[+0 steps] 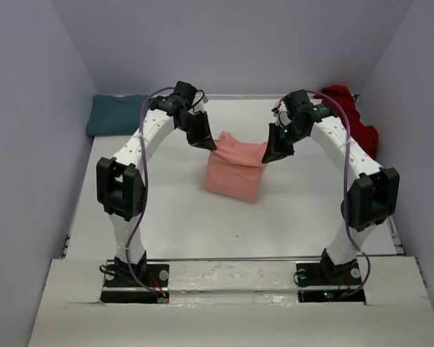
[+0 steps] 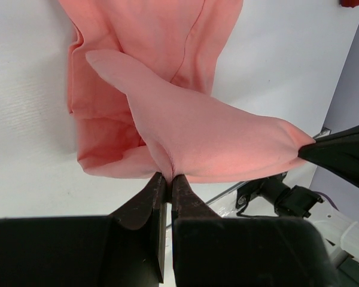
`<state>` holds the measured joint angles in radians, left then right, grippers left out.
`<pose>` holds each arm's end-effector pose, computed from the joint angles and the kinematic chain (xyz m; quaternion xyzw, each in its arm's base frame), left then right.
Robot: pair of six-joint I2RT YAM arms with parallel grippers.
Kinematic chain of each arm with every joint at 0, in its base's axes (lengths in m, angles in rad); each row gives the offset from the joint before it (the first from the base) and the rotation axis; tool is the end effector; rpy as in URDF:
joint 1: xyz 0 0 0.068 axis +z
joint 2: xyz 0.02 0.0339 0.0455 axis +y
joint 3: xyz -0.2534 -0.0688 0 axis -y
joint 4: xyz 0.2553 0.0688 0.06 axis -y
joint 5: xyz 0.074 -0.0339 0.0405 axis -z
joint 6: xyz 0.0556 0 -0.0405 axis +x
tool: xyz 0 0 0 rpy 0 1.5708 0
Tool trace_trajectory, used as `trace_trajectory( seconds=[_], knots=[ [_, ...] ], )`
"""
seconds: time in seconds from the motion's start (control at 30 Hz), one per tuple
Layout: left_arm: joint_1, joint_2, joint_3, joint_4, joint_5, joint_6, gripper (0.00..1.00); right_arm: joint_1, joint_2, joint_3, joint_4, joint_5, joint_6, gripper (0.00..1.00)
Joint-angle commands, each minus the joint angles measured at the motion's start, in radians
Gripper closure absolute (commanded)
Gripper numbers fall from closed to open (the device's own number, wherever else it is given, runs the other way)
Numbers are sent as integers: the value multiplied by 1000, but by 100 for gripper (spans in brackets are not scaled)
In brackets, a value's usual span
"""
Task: Fold and stack the t-shirts
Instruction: Fold the tshirt
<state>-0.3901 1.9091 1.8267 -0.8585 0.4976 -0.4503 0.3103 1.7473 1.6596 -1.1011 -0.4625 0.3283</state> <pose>0.3930 -0.1903 0.2920 0.0485 0.9234 -0.3362 0.1786 0.3449 0.1367 0.2855 -0.0349 0.9560 0.2717 0.1048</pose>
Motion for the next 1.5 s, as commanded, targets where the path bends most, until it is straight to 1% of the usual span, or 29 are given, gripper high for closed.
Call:
trace_trajectory(
  seconds=[0.0,0.3,0.57,0.8,0.87,1.0,1.13,1.33,1.47],
  knots=[
    [19,7,57,6,5,9,100,-17,-23,54,-37,30,-12,100],
    [23,48,108,7,9,2,100,-27,21,95,-28,25,-14,100],
    [23,41,109,12,10,1,100,-27,29,85,-14,13,-17,100],
    [30,48,112,26,13,-5,100,-36,73,138,1,21,-15,100],
    [31,59,128,26,16,-7,100,-36,92,155,4,19,-11,100],
    [42,116,227,15,22,-14,100,-45,119,190,7,15,-11,100],
    [45,151,290,-5,27,-18,100,-45,135,207,6,7,-11,100],
    [46,145,247,9,29,-13,100,-54,139,203,9,5,-17,100],
    [45,153,250,9,35,-13,100,-63,149,209,9,-7,-15,100]
  ],
)
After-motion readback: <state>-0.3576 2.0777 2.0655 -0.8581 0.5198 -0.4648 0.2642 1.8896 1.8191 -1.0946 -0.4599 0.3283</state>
